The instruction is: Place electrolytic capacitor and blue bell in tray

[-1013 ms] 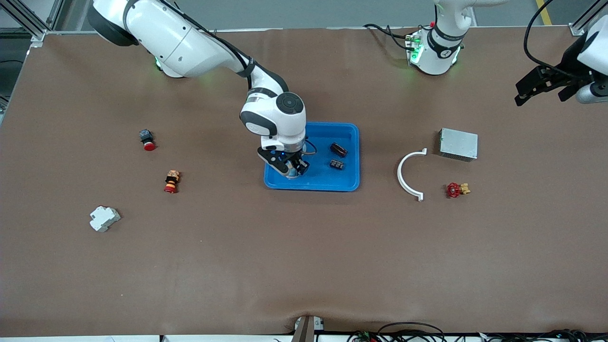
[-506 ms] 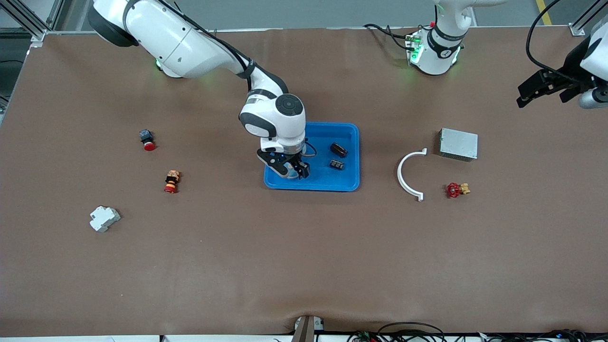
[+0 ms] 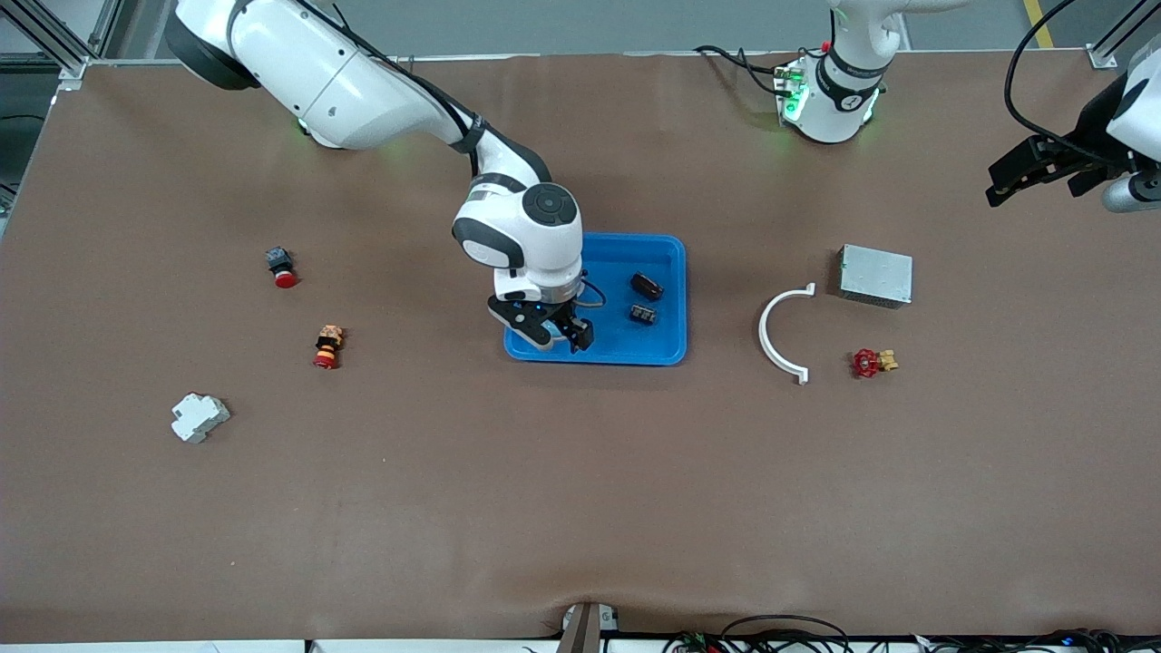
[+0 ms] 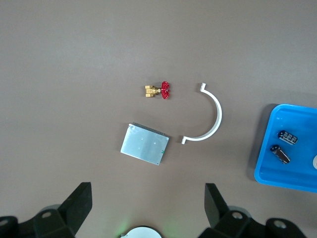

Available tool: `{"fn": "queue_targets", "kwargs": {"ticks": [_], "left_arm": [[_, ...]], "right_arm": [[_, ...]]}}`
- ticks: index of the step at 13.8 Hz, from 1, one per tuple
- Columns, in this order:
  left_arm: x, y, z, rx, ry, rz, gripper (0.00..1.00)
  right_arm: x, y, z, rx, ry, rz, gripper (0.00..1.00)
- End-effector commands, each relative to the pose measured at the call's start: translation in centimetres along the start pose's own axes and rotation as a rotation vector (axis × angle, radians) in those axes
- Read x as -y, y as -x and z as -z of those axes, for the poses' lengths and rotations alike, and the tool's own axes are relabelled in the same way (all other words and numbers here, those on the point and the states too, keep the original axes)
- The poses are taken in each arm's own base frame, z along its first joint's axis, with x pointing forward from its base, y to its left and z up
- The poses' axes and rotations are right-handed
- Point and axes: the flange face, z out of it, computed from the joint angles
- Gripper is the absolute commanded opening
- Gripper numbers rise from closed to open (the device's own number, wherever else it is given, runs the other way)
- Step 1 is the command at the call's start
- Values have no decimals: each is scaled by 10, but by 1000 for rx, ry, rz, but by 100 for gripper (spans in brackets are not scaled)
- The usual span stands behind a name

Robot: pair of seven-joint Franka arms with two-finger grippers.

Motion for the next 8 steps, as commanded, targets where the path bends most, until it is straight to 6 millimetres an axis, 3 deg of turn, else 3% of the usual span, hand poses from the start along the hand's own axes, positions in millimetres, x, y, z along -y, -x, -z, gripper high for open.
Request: {"fn": "queue_targets", "kwargs": {"ticks": [1, 4, 8], "left_arm": [[3, 1, 9, 0, -5, -3, 100], [4, 1, 9, 2, -5, -1, 100], [4, 1, 9, 2, -4, 0, 100]], "right_arm": [[4, -27, 31, 67, 38, 28, 100], [-2, -63, 63, 119, 83, 55, 100], [-34, -141, 103, 182, 108, 126, 100]]}}
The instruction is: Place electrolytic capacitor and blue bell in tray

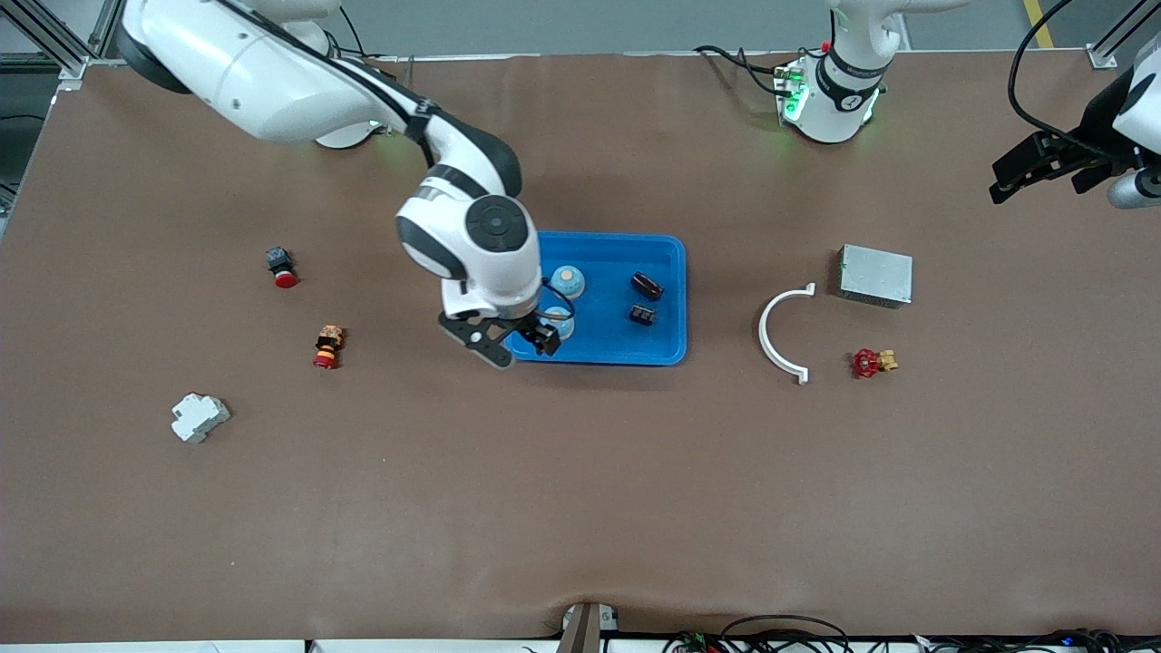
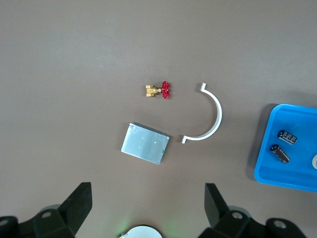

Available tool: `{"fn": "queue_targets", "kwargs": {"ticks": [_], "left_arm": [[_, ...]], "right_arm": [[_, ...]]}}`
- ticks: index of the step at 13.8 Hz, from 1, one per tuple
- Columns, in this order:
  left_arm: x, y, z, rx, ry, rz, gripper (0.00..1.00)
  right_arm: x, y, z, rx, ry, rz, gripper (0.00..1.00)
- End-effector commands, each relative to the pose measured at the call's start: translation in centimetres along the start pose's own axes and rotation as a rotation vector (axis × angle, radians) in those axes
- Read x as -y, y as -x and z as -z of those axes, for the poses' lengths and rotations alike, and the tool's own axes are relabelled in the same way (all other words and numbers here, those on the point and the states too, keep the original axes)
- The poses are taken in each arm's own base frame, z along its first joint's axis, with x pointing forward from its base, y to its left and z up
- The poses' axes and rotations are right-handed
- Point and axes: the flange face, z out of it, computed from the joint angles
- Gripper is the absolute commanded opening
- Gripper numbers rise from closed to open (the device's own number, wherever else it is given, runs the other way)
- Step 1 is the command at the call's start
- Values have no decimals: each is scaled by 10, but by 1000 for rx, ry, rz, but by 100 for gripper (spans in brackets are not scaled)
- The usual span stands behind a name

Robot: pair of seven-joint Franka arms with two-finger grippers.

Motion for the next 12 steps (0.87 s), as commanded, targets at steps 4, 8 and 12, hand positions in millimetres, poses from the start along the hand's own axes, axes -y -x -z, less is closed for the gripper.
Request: {"fn": "queue_targets", "kwargs": {"ticks": [4, 8, 12], "left_arm": [[1, 1, 6, 3, -6, -6, 100], [-1, 2, 6, 3, -7, -3, 100], [-2, 5, 5, 20, -18, 5, 100]], "right_arm": [[-60, -80, 40, 61, 7, 90, 100], [-97, -114, 25, 4, 41, 163, 100], [-121, -137, 34, 0, 18, 197, 100]]}}
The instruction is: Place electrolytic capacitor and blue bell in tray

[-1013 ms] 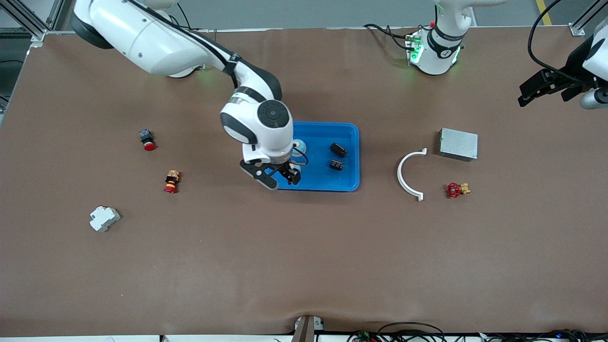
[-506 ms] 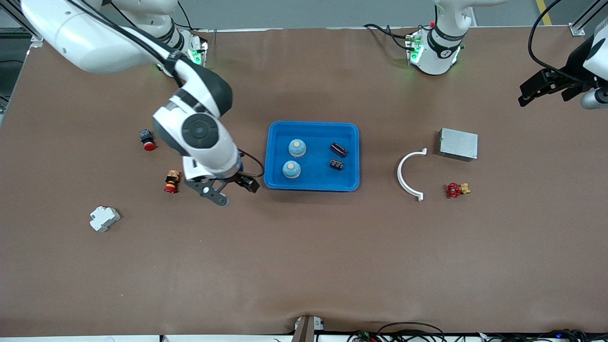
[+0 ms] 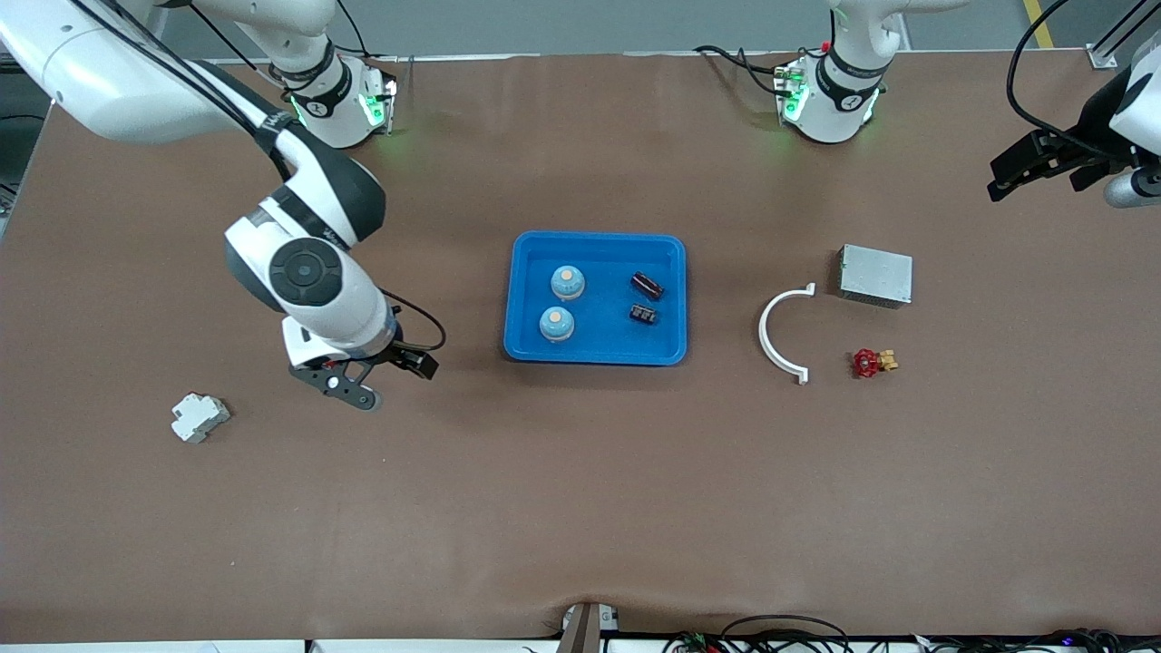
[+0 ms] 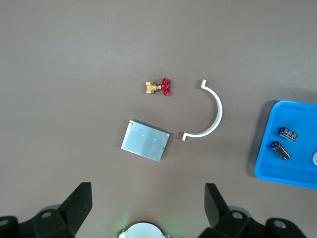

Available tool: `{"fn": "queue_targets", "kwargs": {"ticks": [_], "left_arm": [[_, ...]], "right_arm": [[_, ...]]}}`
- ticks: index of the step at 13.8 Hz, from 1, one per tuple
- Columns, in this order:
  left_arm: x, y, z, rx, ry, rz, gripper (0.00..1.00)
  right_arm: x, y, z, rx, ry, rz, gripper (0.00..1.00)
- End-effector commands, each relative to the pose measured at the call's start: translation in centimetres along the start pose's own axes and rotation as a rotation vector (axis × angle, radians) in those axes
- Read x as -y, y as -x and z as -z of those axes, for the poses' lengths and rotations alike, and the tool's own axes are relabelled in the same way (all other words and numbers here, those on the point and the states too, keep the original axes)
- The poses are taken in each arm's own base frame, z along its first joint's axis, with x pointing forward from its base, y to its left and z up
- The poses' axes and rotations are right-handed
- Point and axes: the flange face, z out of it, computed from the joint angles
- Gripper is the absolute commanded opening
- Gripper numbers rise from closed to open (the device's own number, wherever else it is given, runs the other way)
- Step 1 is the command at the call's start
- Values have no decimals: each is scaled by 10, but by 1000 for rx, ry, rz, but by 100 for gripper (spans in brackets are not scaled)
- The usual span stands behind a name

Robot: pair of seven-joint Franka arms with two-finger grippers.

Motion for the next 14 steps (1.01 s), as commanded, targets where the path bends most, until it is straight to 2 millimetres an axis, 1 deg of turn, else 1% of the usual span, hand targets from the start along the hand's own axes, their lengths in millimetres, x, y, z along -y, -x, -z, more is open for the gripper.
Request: {"fn": "queue_targets", "kwargs": {"ticks": [1, 7, 9, 10, 11, 12, 13, 14], "left_arm": [[0, 3, 8, 1, -14, 9, 100], [-2, 1, 8, -16, -13, 4, 100], [-3, -1, 10, -36, -10, 1, 100], [-3, -2, 10, -37, -10, -5, 100], [-3, -2, 9, -36, -10, -10, 100], [-3, -3, 7, -31, -11, -10, 100], [-6, -3, 8, -33, -10, -14, 100], [-7, -3, 8, -33, -10, -17, 100]], "right_arm": [[-17, -4, 9, -30, -2, 39, 100], [-62, -47, 4, -72, 24, 132, 100], [-79, -57, -7, -95, 14, 181, 100], [-80, -58, -12, -98, 13, 211, 100], [-80, -59, -23, -93, 40, 223, 100], [-70, -54, -32, -102, 79, 248, 100], [-67, -57, -25, -137, 109, 251, 100], [-65, -61, -27, -146, 124, 259, 100]]}}
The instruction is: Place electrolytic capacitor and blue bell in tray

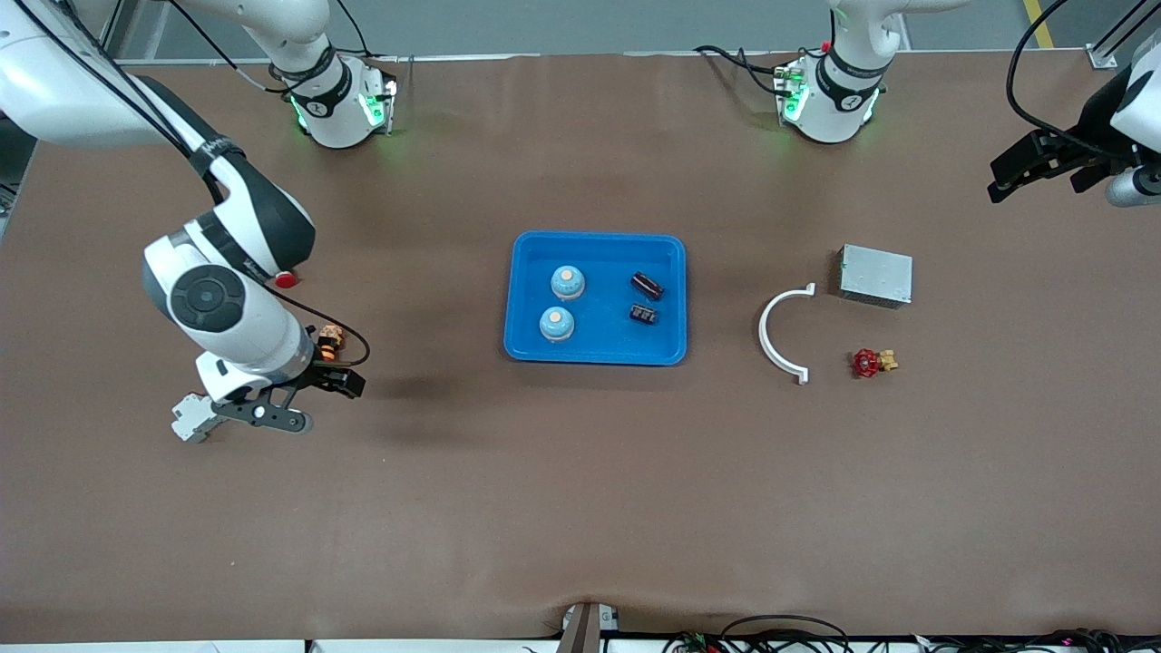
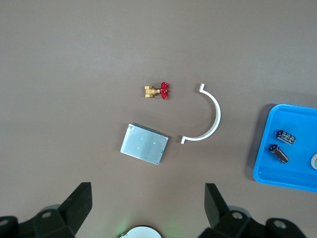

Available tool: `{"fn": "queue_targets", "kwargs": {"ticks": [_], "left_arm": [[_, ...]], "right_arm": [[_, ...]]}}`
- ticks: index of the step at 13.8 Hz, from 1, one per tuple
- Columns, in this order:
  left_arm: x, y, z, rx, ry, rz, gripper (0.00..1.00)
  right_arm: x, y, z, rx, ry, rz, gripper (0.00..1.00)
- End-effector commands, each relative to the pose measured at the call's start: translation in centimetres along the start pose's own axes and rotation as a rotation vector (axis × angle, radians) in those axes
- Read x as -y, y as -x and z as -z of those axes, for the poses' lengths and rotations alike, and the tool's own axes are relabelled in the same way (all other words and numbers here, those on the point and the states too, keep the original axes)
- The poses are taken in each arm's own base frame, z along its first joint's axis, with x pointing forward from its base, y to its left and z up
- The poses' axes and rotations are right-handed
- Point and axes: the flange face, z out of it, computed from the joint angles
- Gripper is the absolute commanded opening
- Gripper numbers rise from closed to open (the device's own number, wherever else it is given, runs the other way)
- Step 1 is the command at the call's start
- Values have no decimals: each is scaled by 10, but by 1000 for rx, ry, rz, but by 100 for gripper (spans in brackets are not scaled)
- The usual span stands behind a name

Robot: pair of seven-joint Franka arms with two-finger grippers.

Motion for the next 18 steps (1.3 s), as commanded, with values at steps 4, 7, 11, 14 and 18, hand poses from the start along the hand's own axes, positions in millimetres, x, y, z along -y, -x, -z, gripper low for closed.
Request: {"fn": "queue_targets", "kwargs": {"ticks": [4, 7, 11, 14, 18], "left_arm": [[-7, -1, 6, -14, -14, -20, 100], [-3, -2, 7, -14, -13, -14, 100], [-5, -3, 8, -11, -13, -12, 100], [-7, -2, 10, -13, -13, -12, 100], [-8, -7, 16, -17, -9, -8, 100]], "right_arm": [[-11, -14, 26, -33, 61, 76, 100], [-38, -21, 64, -17, -3, 101, 100], [-97, -25, 105, 2, -59, 187, 100], [-133, -18, 135, 23, -46, 243, 100], [-178, -9, 175, 1, -36, 238, 100]]}}
